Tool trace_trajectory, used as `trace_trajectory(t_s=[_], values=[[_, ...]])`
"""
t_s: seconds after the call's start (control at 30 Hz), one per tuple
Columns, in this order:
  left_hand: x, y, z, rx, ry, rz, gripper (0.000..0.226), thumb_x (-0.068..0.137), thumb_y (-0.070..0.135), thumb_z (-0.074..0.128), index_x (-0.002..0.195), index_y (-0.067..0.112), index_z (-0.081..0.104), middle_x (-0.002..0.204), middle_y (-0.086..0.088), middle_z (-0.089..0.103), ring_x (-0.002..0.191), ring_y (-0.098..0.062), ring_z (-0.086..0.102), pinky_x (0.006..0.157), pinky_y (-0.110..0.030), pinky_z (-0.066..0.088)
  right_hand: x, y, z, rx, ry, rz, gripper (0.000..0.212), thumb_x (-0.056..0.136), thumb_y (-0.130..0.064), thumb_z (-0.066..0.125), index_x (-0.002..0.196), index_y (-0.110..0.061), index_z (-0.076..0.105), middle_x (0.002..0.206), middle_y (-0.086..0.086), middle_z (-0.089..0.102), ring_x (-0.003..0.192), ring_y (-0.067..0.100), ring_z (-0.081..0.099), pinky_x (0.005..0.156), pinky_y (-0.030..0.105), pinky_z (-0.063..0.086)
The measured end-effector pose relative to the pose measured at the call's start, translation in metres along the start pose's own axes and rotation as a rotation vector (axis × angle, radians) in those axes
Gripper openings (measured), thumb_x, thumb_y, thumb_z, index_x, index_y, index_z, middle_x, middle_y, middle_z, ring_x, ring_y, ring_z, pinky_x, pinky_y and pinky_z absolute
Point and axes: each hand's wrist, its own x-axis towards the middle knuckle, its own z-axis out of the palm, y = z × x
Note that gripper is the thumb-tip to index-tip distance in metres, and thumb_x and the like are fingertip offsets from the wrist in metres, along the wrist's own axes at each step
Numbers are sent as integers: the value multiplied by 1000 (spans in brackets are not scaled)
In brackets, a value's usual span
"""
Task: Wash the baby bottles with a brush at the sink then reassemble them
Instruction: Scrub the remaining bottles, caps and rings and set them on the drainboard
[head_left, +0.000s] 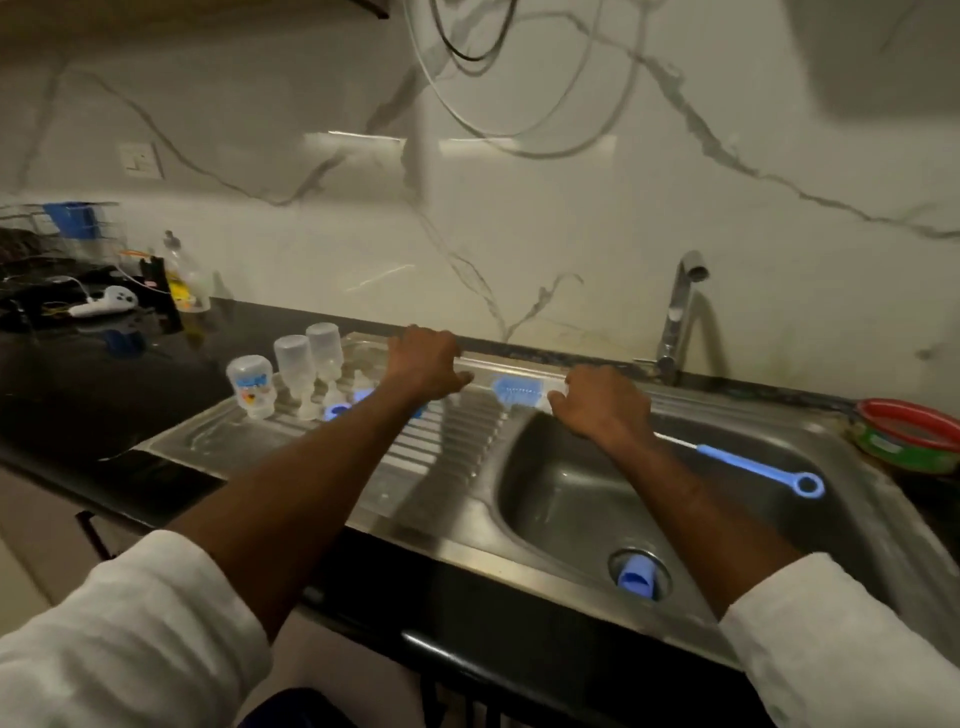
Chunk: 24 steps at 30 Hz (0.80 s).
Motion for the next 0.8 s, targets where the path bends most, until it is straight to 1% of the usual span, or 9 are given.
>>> trace_trajectory(t_s=[0.13, 0.2, 0.27, 0.4, 0.47, 0.57, 0.63, 0.73, 0.8], values=[[-9, 78, 20, -83, -32, 150, 26, 83, 49, 67, 96, 28, 76, 98, 1, 73, 95, -23, 68, 84, -40, 58, -13, 57, -17, -112, 25, 75, 35, 94, -42, 58, 119, -20, 68, 118, 8, 68, 105, 30, 66, 76, 37, 46], [-16, 114, 40, -105, -65, 202, 24, 82, 45, 68, 95, 27, 74, 98, 0, 72, 94, -23, 68, 83, -39, 58, -22, 87, -20, -172, 26, 111, 34, 95, -41, 58, 120, -21, 68, 118, 7, 69, 106, 29, 67, 76, 36, 45], [-26, 146, 63, -114, -141, 234, 28, 81, 47, 69, 99, 26, 73, 99, -1, 71, 93, -23, 68, 83, -38, 57, -31, 115, -13, -206, -7, 151, 35, 95, -43, 59, 123, -22, 67, 122, 6, 68, 110, 26, 65, 83, 36, 47], [-38, 205, 119, -49, -527, 336, 35, 82, 52, 73, 107, 28, 72, 111, 0, 70, 102, -20, 66, 93, -41, 55, -49, 164, 14, -213, -120, 261, 42, 97, -40, 61, 134, -21, 57, 138, 6, 59, 125, 26, 57, 101, 39, 46], [-39, 227, 141, -20, -713, 328, 45, 84, 57, 72, 109, 20, 69, 108, -2, 71, 96, -19, 66, 92, -39, 54, -49, 180, 19, -207, -179, 294, 44, 95, -39, 62, 135, -24, 57, 139, 5, 58, 127, 26, 56, 101, 40, 45], [-41, 246, 151, 137, -661, 350, 72, 81, 71, 66, 127, 16, 60, 119, -6, 64, 113, -25, 60, 98, -40, 46, -40, 194, 23, -232, -213, 310, 36, 94, -36, 60, 128, -26, 64, 131, 3, 64, 118, 25, 61, 87, 37, 46], [-43, 253, 157, 198, -613, 378, 81, 77, 78, 63, 129, 16, 59, 123, -7, 62, 116, -26, 59, 98, -39, 44, -31, 199, 26, -242, -224, 316, 35, 95, -35, 60, 128, -24, 64, 131, 5, 64, 117, 26, 62, 84, 36, 45], [-48, 260, 172, 254, -662, 451, 67, 76, 79, 64, 105, 18, 63, 108, -5, 64, 97, -20, 59, 81, -33, 40, -21, 203, 35, -250, -221, 352, 35, 96, -35, 60, 127, -21, 64, 130, 7, 63, 118, 26, 61, 89, 38, 46], [-52, 262, 178, 257, -725, 504, 59, 81, 69, 69, 107, 16, 64, 105, -3, 62, 93, -19, 58, 78, -32, 39, -18, 205, 40, -254, -220, 360, 35, 95, -36, 61, 126, -20, 65, 128, 7, 64, 115, 27, 62, 88, 38, 47]])
